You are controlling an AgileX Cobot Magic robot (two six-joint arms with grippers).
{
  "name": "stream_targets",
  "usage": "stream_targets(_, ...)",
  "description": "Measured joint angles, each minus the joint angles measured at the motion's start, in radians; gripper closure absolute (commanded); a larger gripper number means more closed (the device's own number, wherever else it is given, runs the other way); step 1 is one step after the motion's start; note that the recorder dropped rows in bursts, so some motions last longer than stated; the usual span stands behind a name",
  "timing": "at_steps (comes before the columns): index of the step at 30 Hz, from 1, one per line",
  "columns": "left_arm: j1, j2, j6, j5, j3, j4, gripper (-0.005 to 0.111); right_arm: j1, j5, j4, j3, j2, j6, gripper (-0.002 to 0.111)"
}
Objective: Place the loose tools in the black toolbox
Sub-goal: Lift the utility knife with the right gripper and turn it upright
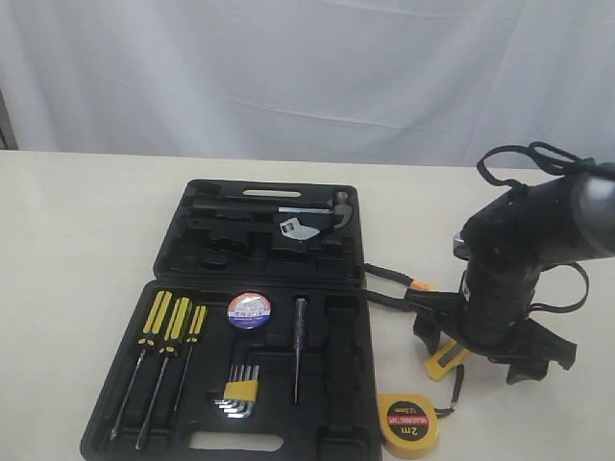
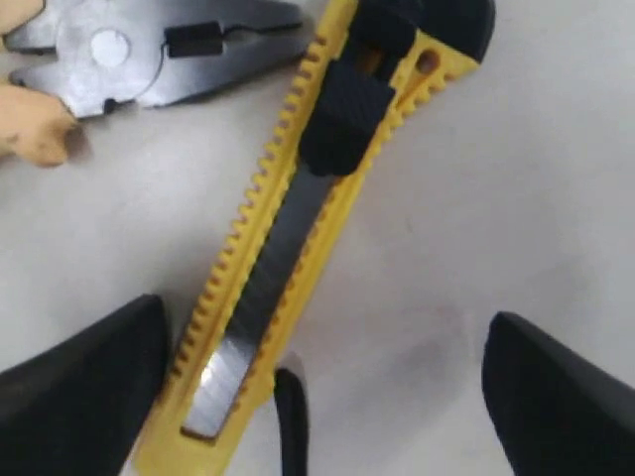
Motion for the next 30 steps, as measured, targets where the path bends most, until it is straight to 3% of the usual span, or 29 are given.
stream_targets(4, 0.0, 0.0, 0.0, 0.0, 0.0, 0.0, 0.107, 0.0, -0.011, 0.01, 0.0, 0.0, -0.004, 0.053)
stream_targets(9, 0.0, 0.0, 0.0, 0.0, 0.0, 0.0, 0.107, 0.0, -0.011, 0.01, 0.0, 0.0, -0.002, 0.055)
stream_targets(11, 0.0, 0.0, 0.0, 0.0, 0.0, 0.0, 0.107, 0.0, -0.011, 0.01, 0.0, 0.0, -0.002, 0.065)
stream_targets(17, 0.0, 0.0, 0.0, 0.0, 0.0, 0.0, 0.107, -0.044, -0.015, 0.041, 0.0, 0.0, -0.076, 0.055)
stream_targets(21, 0.0, 0.0, 0.0, 0.0, 0.0, 0.0, 0.107, -0.115, -0.035, 0.213, 0.0, 0.0, -0.322, 0.056)
stream_targets(30, 0.0, 0.0, 0.0, 0.0, 0.0, 0.0, 0.107, -0.129, -0.022, 0.247, -0.002, 0.019, -0.443, 0.087)
